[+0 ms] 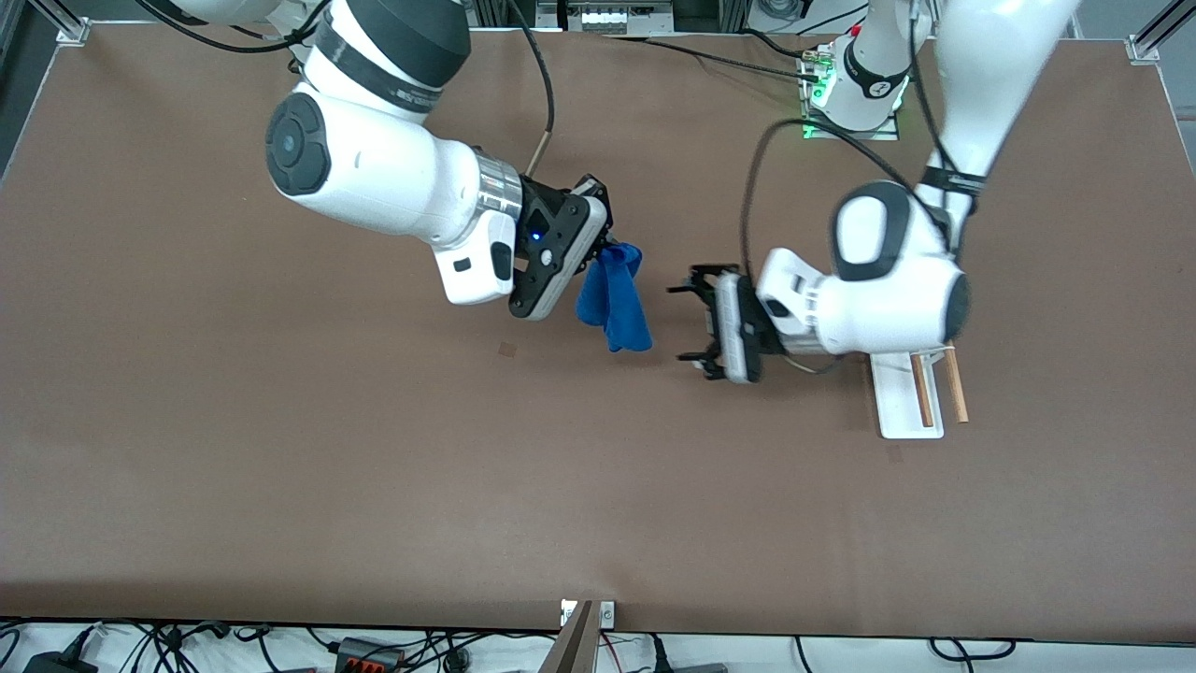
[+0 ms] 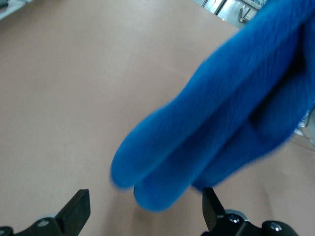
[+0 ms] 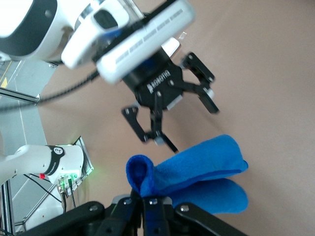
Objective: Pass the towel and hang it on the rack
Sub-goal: 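Grasp the towel with the left gripper while the right gripper releases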
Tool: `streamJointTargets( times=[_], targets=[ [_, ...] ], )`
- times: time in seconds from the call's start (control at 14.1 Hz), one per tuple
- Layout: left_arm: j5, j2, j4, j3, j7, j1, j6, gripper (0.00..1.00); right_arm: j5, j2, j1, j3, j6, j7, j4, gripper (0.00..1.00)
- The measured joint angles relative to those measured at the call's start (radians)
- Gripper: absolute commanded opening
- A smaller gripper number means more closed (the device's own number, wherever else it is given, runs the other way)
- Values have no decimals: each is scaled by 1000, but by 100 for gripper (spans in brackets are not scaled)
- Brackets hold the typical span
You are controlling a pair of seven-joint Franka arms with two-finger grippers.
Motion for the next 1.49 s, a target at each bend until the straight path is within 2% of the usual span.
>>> streamJointTargets(
  times=[0.21,0.42,0.5,0.64,0.78,0.85,0.92,0.99,1.35,1.49],
  targets=[
    [0,15,-9,0,31,-61,103,100,-7,6,10,0,10,0,0,0],
    [0,61,-36,0,92,-71,169,100,-25,10,14,0,28,0,0,0],
    [0,75,-41,0,106,-71,176,93,-25,10,16,0,34,0,0,0],
    [0,87,-44,0,120,-72,180,52,-26,11,19,0,37,0,-1,0],
    [0,86,-43,0,120,-72,180,30,-27,12,19,0,38,0,-1,0],
    [0,86,-42,0,120,-72,181,24,-27,13,20,-1,39,0,-1,0],
    [0,86,-40,0,120,-72,181,10,-27,14,20,-1,39,0,-1,0],
    [0,86,-39,0,120,-72,181,1,-27,15,20,-1,39,0,-1,0],
    [0,77,-34,0,120,-72,186,1,-27,16,20,-1,41,0,-1,2],
    [0,68,-31,1,120,-69,191,1,-28,16,20,-1,41,-1,-1,100]
  ],
)
